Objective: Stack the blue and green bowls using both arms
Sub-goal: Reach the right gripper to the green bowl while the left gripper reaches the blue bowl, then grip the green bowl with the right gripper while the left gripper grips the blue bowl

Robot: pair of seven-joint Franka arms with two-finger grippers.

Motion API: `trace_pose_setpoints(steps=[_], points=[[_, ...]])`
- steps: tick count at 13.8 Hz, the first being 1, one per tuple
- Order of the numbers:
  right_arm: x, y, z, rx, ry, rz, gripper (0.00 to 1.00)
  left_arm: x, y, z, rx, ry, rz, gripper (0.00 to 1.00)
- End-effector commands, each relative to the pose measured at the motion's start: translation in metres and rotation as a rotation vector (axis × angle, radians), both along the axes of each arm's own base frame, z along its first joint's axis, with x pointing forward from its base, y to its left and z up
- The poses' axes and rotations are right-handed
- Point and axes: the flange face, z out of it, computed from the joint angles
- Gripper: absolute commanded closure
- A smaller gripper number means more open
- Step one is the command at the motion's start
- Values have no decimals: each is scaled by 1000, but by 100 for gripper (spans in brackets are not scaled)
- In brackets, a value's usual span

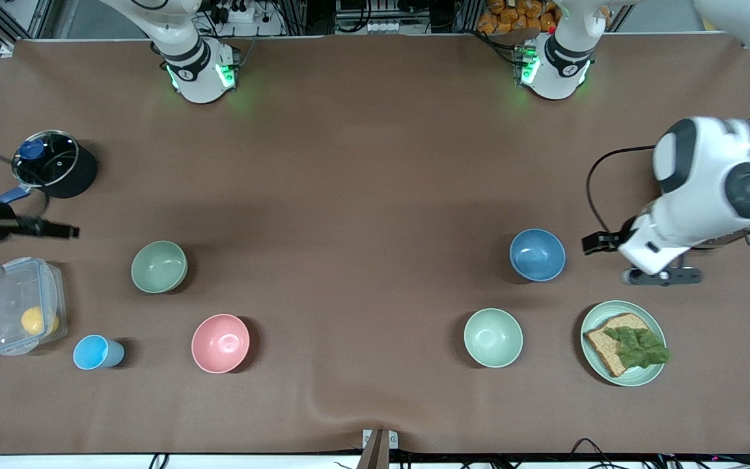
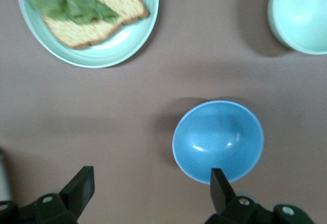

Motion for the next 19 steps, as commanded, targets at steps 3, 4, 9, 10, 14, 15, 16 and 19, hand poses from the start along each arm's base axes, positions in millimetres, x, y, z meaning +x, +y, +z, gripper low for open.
trace_pose_setpoints(steps=[3,4,9,10,14,15,16,19], points=[[17,19,-114,33,-33,-15,0,-18,-14,-53,-24,50,-30,0],[12,26,-133,31,-57,-13,0,-19,-16,-66,-24,73,-33,0],[-20,35,-197,4,-123,-24,0,-21,-17,-99,-28,124,-33,6],[-22,34,-199,4,-122,-27,0,-20,-17,-101,-28,127,-34,10],[-23,33,-198,5,-115,-31,100,-21,-19,-111,-26,134,-39,20],[-22,34,-195,6,-118,-35,100,-20,-19,-112,-27,133,-39,22],[-22,38,-195,10,-117,-32,100,-19,-19,-112,-27,125,-40,25],[-21,40,-194,11,-117,-32,100,-17,-20,-116,-28,126,-40,32]])
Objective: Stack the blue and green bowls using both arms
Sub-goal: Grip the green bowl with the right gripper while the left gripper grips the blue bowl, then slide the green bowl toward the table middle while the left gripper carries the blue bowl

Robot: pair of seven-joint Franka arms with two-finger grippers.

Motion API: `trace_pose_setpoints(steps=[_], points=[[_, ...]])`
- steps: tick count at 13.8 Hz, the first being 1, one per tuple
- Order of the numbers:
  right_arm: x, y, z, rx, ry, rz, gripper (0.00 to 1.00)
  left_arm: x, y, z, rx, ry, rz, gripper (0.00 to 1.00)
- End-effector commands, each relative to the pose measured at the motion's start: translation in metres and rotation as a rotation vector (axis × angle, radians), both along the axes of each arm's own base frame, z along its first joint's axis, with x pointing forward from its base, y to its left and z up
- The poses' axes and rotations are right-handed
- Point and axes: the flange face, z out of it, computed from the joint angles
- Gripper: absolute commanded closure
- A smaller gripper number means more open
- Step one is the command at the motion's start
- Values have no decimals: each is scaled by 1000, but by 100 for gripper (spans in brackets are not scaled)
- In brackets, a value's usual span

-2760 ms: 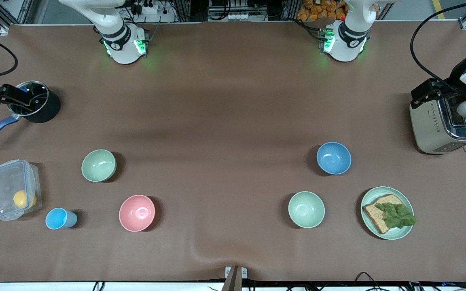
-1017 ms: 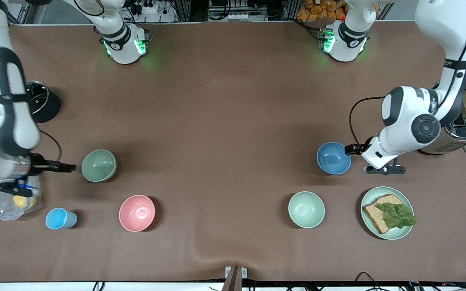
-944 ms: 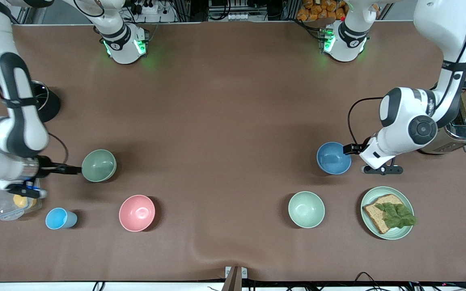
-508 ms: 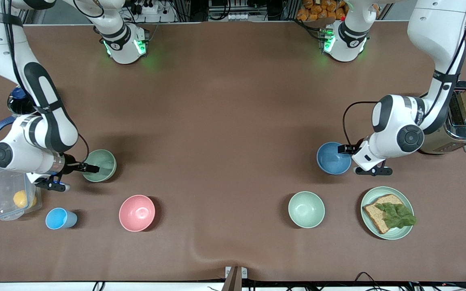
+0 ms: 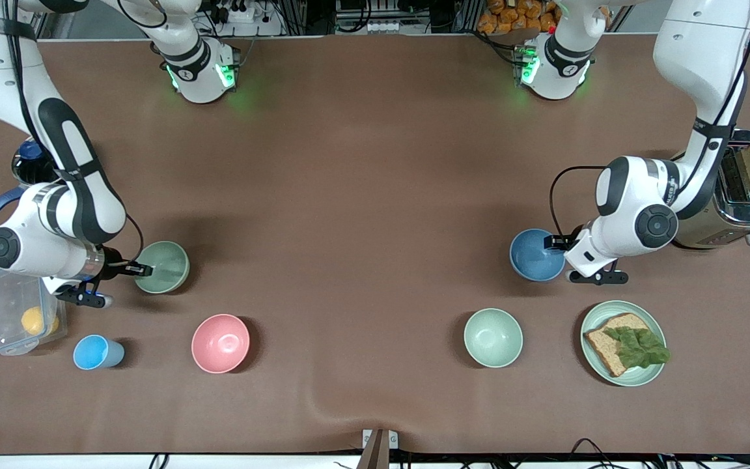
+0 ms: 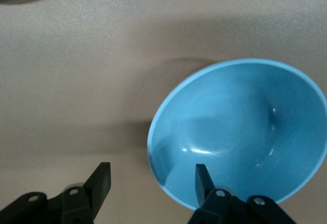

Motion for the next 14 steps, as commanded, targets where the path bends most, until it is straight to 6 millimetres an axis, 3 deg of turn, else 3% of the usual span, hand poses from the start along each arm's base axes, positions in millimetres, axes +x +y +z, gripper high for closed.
trace_pose_setpoints(steps=[1,2,4,9,11,12,14], points=[[-6,3,11,14,-1,-25,100,5,-2,-1,-16,-9,-9,34],[-5,8,13,16,3,-39,100,5,-1,-1,-16,-10,-10,39],[2,36,40,30,46,-92,100,5,-2,-2,-16,-8,-10,53],[24,145,118,42,104,-228,100,4,-3,-6,-16,0,-12,82],[20,204,126,42,112,-285,100,5,-3,-7,-16,0,-11,99],[16,246,134,42,107,-305,100,6,-3,-6,-15,-3,-7,100],[10,313,147,29,87,-357,100,5,-13,-3,-14,-6,-11,100]])
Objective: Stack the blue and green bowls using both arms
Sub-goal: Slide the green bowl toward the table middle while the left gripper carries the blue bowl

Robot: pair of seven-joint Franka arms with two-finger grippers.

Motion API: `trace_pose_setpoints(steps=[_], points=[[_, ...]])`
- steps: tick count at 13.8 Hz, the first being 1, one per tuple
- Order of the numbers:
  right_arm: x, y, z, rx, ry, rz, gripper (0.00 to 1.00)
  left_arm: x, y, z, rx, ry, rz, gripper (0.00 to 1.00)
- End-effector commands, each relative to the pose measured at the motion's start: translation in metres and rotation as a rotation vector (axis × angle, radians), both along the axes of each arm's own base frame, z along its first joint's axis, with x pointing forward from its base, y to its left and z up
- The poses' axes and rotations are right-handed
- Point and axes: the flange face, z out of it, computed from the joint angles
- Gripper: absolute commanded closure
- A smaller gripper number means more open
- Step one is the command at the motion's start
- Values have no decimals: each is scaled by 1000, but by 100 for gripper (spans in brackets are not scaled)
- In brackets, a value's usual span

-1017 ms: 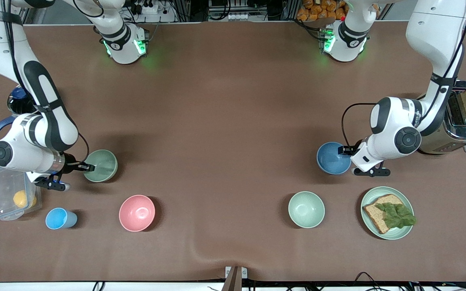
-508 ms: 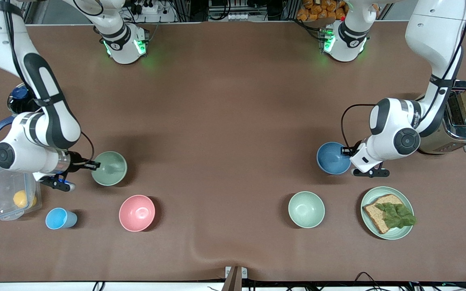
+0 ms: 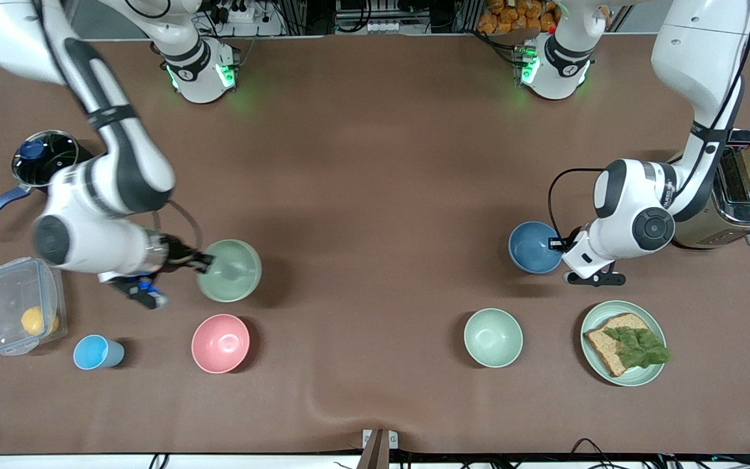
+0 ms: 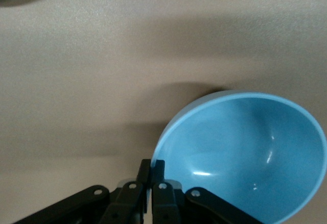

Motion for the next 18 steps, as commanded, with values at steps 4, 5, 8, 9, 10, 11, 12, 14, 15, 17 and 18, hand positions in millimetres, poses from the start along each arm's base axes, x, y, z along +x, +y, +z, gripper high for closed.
trace_pose_setpoints(steps=[4,5,8,9,10,11,12,14,15,17,18], points=[[-14,159,-6,-43,-16,-152,100,3,-21,21,-9,-28,1,100],[-16,173,-19,-49,-35,-199,100,3,-23,26,-9,-36,2,100],[-26,213,-53,6,-57,-310,100,12,-45,47,-30,-64,-4,100],[-35,226,-66,21,-54,-326,100,16,-56,59,-33,-60,11,100],[-40,229,-73,24,-59,-329,100,19,-65,71,-30,-51,27,100],[-45,229,-83,27,-61,-331,100,23,-77,85,-31,-44,36,100],[-48,229,-91,36,-65,-342,100,26,-86,97,-35,-39,42,100],[-52,237,-108,47,-73,-382,100,25,-104,111,-64,-35,48,100],[-55,240,-116,31,-85,-373,100,25,-109,114,-90,-31,63,100],[-63,237,-127,-25,-104,-351,100,24,-117,117,-118,-24,75,100],[-68,229,-133,-56,-102,-335,100,22,-124,118,-126,-22,69,100]])
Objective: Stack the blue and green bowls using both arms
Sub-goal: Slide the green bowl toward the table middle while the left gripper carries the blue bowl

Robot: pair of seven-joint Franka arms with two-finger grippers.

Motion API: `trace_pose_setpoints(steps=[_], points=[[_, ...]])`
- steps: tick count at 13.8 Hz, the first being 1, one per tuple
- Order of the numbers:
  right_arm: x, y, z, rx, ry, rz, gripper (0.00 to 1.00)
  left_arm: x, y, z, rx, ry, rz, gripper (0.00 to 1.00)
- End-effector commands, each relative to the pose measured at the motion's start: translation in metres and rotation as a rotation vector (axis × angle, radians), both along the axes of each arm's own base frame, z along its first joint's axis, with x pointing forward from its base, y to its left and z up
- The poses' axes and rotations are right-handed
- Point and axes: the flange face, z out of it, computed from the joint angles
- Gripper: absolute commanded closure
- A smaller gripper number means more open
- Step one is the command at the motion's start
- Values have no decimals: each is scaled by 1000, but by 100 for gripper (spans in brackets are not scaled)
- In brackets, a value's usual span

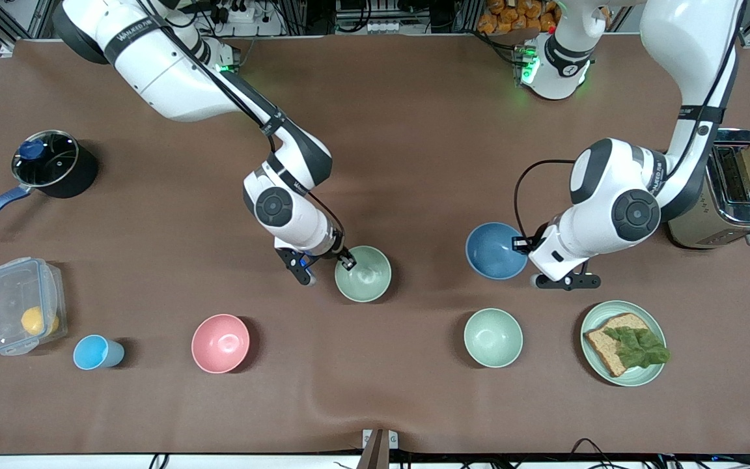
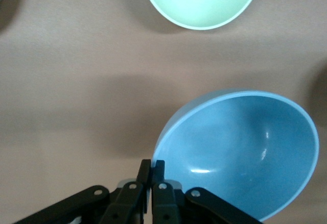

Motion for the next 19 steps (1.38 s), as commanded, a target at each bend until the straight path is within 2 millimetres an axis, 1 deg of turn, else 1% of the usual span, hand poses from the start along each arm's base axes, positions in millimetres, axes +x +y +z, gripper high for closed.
trace_pose_setpoints(steps=[1,2,3,4,5,6,7,9,10,11,12,13,14,15,16,17,18,19], points=[[-12,-12,-12,-67,4,14,100,-5,-16,9,-36,21,15,100],[-11,-20,-15,-79,12,10,100,-6,-19,9,-32,24,32,100],[-11,-22,-17,-85,15,11,100,-8,-25,10,-33,25,42,100],[-12,-21,-16,-86,17,7,95,-10,-31,12,-37,28,46,100],[-8,-26,-11,-93,27,-33,50,-11,-33,13,-37,28,49,100],[-3,-29,4,-97,25,-74,1,-12,-37,16,-38,25,54,100],[-4,-23,28,-91,15,-71,0,-12,-44,20,-44,21,60,100],[0,-26,81,-105,40,-71,0,-11,-52,24,-47,17,81,100],[5,-34,102,-125,52,-78,0,-9,-58,27,-51,12,89,100],[8,-40,117,-146,63,-83,0,-8,-67,28,-54,11,95,100],[15,-52,128,-143,84,-114,0,-5,-80,29,-61,8,101,100],[23,-60,133,-118,104,-168,0,0,-86,24,-66,15,119,100],[34,-68,133,-96,119,-237,0,-1,-101,22,-69,19,130,100],[42,-79,121,-94,134,-300,0,-3,-116,17,-67,27,134,100],[51,-86,107,-77,132,-364,0,-1,-122,15,-70,30,143,100],[57,-86,95,-52,125,-426,0,0,-126,12,-67,32,153,100],[59,-80,69,-32,135,-460,0,-5,-136,9,-63,38,152,100],[54,-64,45,-10,136,-470,0,-6,-141,6,-60,42,158,100]])
